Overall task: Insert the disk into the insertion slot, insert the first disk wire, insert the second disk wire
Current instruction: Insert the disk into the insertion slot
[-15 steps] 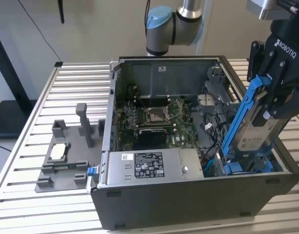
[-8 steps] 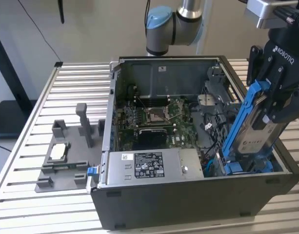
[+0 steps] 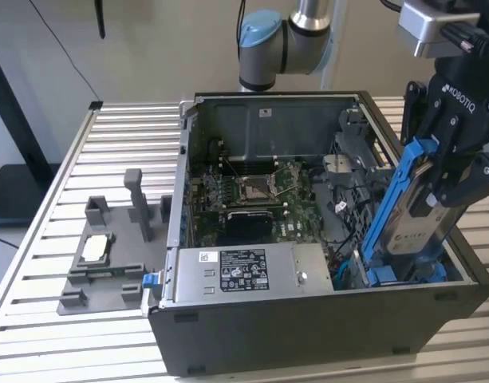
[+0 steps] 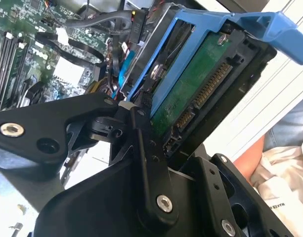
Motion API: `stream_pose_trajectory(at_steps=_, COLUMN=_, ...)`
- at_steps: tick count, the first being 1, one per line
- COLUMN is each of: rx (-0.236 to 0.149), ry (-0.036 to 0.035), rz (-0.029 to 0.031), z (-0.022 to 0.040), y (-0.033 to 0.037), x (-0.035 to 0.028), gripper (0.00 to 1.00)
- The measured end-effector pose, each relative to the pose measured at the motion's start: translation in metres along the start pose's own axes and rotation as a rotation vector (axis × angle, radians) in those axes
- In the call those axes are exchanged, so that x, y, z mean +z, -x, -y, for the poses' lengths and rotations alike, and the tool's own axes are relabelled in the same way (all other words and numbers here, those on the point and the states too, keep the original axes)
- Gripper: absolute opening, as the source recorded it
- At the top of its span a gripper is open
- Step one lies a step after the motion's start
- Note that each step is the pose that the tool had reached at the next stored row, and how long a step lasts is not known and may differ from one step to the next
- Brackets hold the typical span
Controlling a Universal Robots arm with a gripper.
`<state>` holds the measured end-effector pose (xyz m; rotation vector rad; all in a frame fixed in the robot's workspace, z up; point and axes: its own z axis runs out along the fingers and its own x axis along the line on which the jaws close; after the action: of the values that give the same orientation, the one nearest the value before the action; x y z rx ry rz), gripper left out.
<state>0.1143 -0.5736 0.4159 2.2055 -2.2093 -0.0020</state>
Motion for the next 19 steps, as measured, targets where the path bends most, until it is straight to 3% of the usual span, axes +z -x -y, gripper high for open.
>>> stream_pose_trajectory(at_steps=8, rx=0.0, ry=-0.0023, rz=0.0012, z=-0.0007, y=0.0016, x=0.0056, gripper=0.33)
stream_pose_trajectory(at_steps=13, rx=0.0, ry=-0.0038, rz=0.0087, z=-0.0008, y=0.0023, x=0.0095, gripper=0.33)
stream_pose_trajectory(at_steps=19, rx=0.0, ry=-0.004, rz=0.0167, z=-0.0007, y=0.0027, x=0.0187, gripper=0.33)
